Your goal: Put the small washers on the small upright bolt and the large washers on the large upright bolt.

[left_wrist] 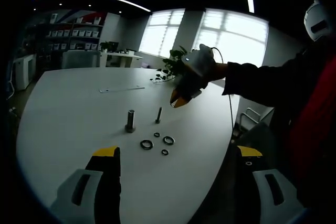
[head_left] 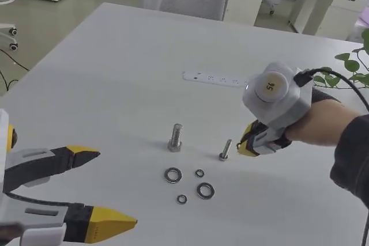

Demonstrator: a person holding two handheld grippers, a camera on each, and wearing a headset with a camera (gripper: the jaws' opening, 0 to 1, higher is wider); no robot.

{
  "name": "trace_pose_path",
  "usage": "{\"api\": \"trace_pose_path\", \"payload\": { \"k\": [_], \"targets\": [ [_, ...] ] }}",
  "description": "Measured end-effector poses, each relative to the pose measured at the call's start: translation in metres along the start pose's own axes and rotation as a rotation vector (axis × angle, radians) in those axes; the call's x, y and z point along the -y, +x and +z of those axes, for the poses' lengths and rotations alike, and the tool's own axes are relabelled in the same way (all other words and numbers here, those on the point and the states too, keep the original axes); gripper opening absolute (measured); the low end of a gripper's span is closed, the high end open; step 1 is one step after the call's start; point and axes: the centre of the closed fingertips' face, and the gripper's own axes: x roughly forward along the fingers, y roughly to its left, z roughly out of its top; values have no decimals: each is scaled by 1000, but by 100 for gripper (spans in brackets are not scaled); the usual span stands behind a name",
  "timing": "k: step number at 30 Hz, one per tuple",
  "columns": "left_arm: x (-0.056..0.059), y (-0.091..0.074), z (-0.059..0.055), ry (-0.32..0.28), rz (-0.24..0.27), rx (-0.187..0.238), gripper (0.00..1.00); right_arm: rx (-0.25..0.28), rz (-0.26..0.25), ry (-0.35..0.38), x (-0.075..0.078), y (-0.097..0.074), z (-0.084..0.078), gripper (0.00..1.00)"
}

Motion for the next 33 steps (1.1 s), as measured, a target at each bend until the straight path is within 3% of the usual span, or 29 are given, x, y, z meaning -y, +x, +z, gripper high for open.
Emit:
{"api": "trace_pose_path", "payload": {
  "k": [11, 33],
  "targets": [
    [-3, -1, -3, -10, 14, -3, 90, -2, -2, -23, 13, 5, 11, 13],
    [-7, 2, -3, -16, 26, -13, 90, -49, 51, -59, 26, 27, 7, 13]
  ]
}}
